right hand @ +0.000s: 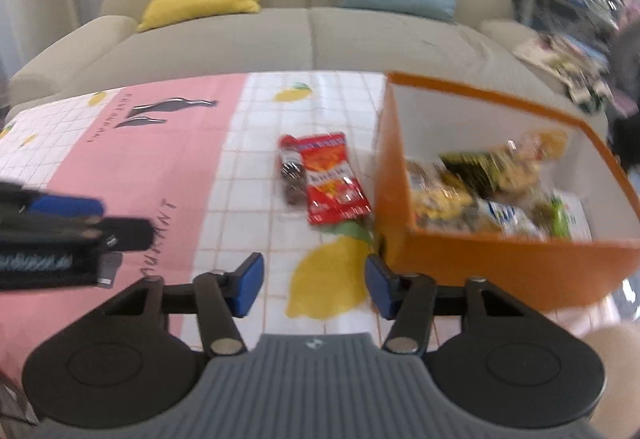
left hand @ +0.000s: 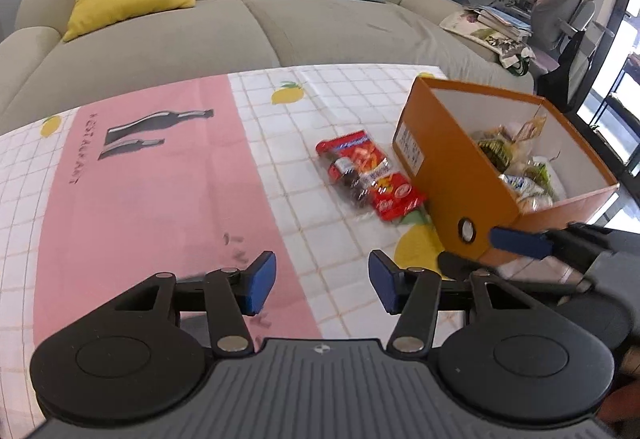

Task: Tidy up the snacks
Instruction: 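Grasp the red-capped chocolate bottle with the left tool while the right tool grasps the red snack bag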

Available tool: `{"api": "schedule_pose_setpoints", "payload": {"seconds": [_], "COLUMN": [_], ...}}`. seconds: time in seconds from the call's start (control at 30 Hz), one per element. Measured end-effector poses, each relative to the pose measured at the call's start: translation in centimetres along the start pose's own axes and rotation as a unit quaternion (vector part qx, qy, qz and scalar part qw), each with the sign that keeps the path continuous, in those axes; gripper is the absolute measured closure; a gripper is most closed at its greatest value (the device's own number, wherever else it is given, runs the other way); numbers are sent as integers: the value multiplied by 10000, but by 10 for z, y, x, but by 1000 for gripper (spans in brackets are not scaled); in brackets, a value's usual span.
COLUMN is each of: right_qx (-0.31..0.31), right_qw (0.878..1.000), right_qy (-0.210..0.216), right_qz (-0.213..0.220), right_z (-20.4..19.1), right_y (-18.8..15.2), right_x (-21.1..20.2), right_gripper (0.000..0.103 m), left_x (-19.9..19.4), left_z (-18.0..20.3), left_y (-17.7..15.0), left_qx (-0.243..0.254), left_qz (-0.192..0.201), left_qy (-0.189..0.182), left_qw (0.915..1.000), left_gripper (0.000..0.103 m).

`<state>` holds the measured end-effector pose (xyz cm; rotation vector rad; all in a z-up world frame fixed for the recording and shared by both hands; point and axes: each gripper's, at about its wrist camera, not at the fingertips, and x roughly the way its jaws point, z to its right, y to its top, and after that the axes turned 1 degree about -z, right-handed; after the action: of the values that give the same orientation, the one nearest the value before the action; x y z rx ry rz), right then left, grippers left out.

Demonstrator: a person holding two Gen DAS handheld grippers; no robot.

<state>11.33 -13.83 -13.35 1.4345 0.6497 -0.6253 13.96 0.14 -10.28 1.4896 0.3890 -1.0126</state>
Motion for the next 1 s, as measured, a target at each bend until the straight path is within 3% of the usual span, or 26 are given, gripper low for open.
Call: {"api": "schedule_pose_setpoints", "payload": {"seconds": [0.07, 0.13, 0.23, 0.33, 0.43, 0.47, 0.73, 1.0], "right_qx": [-194, -207, -186, -402, -669, -693, -1200, -1412], "right_qw": [9998, 9998, 9998, 9985, 9957, 9954, 9891, 9845], "right_qy": [-9, -41, -91, -361, -633, -649, -819, -1019], "right_qz": [45, 32, 11, 85, 135, 130, 217, 203], "right_z": [-4, -5, -6, -10, -13, -12, -20, -24], "right_y": [7, 17, 28, 33, 34, 33, 26, 20], "right_x": [7, 20, 43, 64, 82, 86, 106, 121], "right_gripper": [68, 74, 74, 81, 81, 85, 85, 84], "left_x": [4, 11, 26, 47, 72, 80, 143, 177], "left_z": [1, 2, 0, -4, -7, -9, -18, -16], "left_y": [12, 22, 36, 47, 55, 57, 73, 82], "left_qx": [34, 107, 28, -212, -350, -362, -638, -720], "left_qz": [0, -8, -29, -135, -267, -293, -786, -1117], "left_qy": [-29, -42, -35, -168, -359, -398, -946, -920], "left_qw": [10000, 9999, 10000, 9995, 9984, 9981, 9903, 9869], "left_gripper": [45, 49, 54, 58, 57, 57, 57, 56]}}
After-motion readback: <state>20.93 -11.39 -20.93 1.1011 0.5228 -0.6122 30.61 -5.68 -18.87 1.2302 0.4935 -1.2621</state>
